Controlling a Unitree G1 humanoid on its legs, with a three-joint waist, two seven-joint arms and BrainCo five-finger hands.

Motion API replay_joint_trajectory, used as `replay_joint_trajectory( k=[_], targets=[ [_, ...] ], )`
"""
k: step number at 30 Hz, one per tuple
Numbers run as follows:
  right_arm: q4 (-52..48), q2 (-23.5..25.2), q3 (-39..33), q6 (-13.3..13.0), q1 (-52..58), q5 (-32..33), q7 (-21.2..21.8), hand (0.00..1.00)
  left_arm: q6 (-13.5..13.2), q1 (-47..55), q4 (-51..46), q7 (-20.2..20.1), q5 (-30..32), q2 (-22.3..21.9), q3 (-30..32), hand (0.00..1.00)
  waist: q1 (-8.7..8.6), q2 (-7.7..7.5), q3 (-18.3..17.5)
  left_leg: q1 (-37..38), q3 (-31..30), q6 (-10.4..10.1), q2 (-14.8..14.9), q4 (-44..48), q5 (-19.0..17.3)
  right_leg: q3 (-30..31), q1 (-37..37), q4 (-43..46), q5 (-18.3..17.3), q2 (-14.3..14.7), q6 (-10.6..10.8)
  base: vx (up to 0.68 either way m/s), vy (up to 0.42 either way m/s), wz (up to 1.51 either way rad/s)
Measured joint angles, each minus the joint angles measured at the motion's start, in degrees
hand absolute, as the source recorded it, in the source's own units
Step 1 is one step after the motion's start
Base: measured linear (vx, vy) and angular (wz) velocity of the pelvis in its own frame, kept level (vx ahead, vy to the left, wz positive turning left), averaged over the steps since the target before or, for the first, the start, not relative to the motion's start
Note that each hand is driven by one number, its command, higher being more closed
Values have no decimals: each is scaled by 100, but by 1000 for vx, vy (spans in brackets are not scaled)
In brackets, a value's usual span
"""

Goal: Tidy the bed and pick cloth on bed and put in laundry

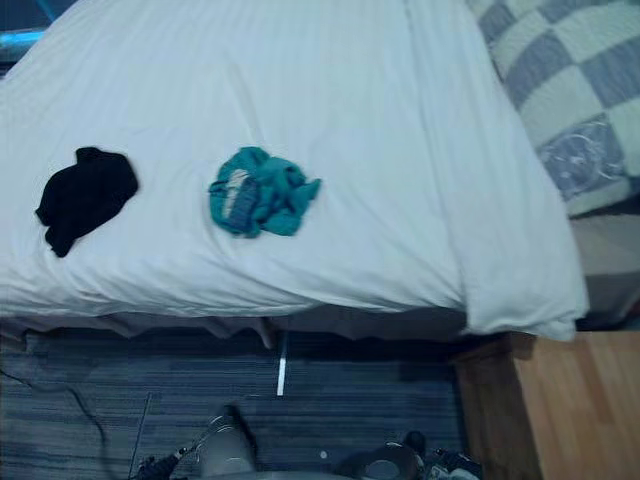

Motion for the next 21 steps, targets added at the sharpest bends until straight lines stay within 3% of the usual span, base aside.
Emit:
replay_joint_trajectory(
  k=[1, 2, 3, 4, 5, 6, 7, 8, 9, 10, 11, 13, 14, 15, 17, 19, 21],
  targets=[
    [124, 101, -1, 9, -13, -51, 50, 0, -5, -14, 1, -9, 52, 116, -73, 0, 40, -186, -46, -70, 9, 90, -166, 209, -211, -31, 9, -17, 295, -212, -40, 129, 641, 48],
    [262, 311, 1, 15, -39, -162, 117, 0, 10, 13, 41, -82, 169, 278, -167, 0, 93, -343, -117, 6, 202, 182, -309, 364, -495, -227, -68, 62, 968, -477, -217, 191, 570, -23],
    [290, 332, 97, 34, -115, -305, 136, 0, 16, 169, 35, -102, 199, 360, -155, 0, 155, -496, -176, 380, 548, 359, -433, 162, -471, -766, -401, 803, 1064, -783, -865, 194, 532, -49],
    [286, 316, 161, 34, -161, -347, 149, 0, 18, 197, 14, -105, 198, 360, -160, 0, 148, -502, -178, 533, 629, 410, -464, 23, -442, -977, -537, 1278, 823, -787, -1078, 193, 496, -64],
    [272, 300, 293, 20, -201, -383, 206, 0, 15, 185, -12, -121, 196, 366, -223, 0, 117, -465, -186, 783, 705, 518, -510, -333, -316, -1084, -769, 1903, 267, -476, -1007, 159, 371, -20],
    [125, 288, 479, -17, -202, -389, 245, 0, -17, 121, -69, -219, 197, 424, -470, 0, -17, -373, -181, 1091, 762, 619, -588, -1084, 40, -936, -1031, 2169, -490, 501, -702, 152, 330, 2],
    [57, 296, 546, -26, -193, -390, 246, 0, -50, 85, -71, -256, 198, 453, -567, 0, -63, -361, -179, 1198, 778, 662, -655, -1338, 175, -914, -1114, 2140, -696, 835, -762, 185, 306, 33],
    [-108, 321, 660, -56, -176, -386, 251, 0, -58, -51, -74, -346, 198, 463, -678, 0, -164, -347, -170, 1413, 804, 708, -848, -1888, 421, -811, -1309, 1913, -984, 1613, -907, 114, 142, 36],
    [-281, 340, 848, -90, -95, -383, 252, 0, -37, -210, 16, -473, 217, 440, -798, 0, -194, -360, -163, 1560, 819, 728, -1068, -2125, 476, -307, -1346, 1132, -989, 2343, -1076, 102, 109, 34],
    [-353, 336, 918, -106, -46, -384, 252, 0, -38, -258, 19, -525, 232, 434, -872, 0, -191, -381, -152, 1631, 825, 729, -1215, -2172, 475, -99, -1273, 733, -962, 2501, -1465, 105, 101, 29],
    [-424, 248, 980, -119, -50, -387, 289, 0, -67, -330, 11, -637, 344, 285, -947, 0, -189, -259, -77, 1801, 825, 761, -1311, -2170, 448, 18, -1048, 590, -825, 2535, -2060, 101, 99, 10],
    [-670, 51, 1272, -182, -59, -402, 379, 0, -161, -411, -127, -766, 634, 214, -1262, 0, -205, 29, 96, 1544, 1021, 821, -1192, -1165, 274, 146, -906, 598, -940, 2381, -1903, 70, 95, -4],
    [-782, 8, 1365, -209, -77, -457, 460, 0, -171, -482, -219, -800, 793, 114, -1276, 0, -204, 150, 251, 1224, 1166, 850, -855, -66, 200, 166, -765, 579, -945, 2367, -1898, 44, 80, -26],
    [-864, -78, 1416, -205, -93, -527, 476, 0, -173, -453, -410, -819, 879, 64, -1228, 0, -142, 284, 405, 827, 1263, 878, -301, 1488, 196, 194, -583, 624, -974, 2364, -1981, 48, 77, -37],
    [-810, -120, 1442, -187, -154, -668, 468, 0, -202, -422, -467, -722, 871, 97, -1237, 0, -158, 317, 423, 435, 1148, 852, 12, 2848, 164, 342, -381, 625, -1007, 2135, -1865, 57, 132, -39],
    [-749, -128, 1444, -172, -203, -784, 474, 0, -206, -467, -437, -585, 834, 85, -1229, 0, -168, 306, 413, 401, 1160, 892, 1, 2418, 143, 471, -396, 478, -905, 1947, -1696, 116, 143, -29],
    [-545, -168, 1400, -83, -412, -828, 469, 0, -201, -472, -381, -492, 695, 0, -1154, 0, -178, 358, 383, 619, 860, 919, -24, 700, 140, 665, -455, 278, -700, 1932, -1524, 172, 180, -39]
  ],
)
